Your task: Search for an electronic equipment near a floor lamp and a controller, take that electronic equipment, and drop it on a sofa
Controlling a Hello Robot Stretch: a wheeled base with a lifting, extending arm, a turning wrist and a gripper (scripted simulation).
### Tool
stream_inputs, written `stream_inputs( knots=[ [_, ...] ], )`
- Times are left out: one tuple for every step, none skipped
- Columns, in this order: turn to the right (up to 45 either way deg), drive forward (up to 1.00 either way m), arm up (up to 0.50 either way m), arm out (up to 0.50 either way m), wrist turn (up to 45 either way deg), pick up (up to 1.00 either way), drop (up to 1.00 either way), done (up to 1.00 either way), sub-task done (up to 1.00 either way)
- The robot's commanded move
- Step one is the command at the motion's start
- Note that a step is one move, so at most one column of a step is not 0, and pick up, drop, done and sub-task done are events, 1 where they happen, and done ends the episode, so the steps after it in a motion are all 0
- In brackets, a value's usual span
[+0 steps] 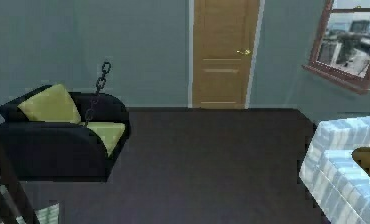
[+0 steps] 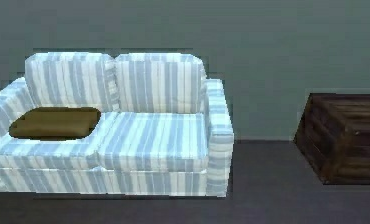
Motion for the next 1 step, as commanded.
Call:
stream_inputs(
  knots=[
    [6.0,0.00,0.00,0.00,0.0,0.00,0.00,0.00,0.00]
  ],
)
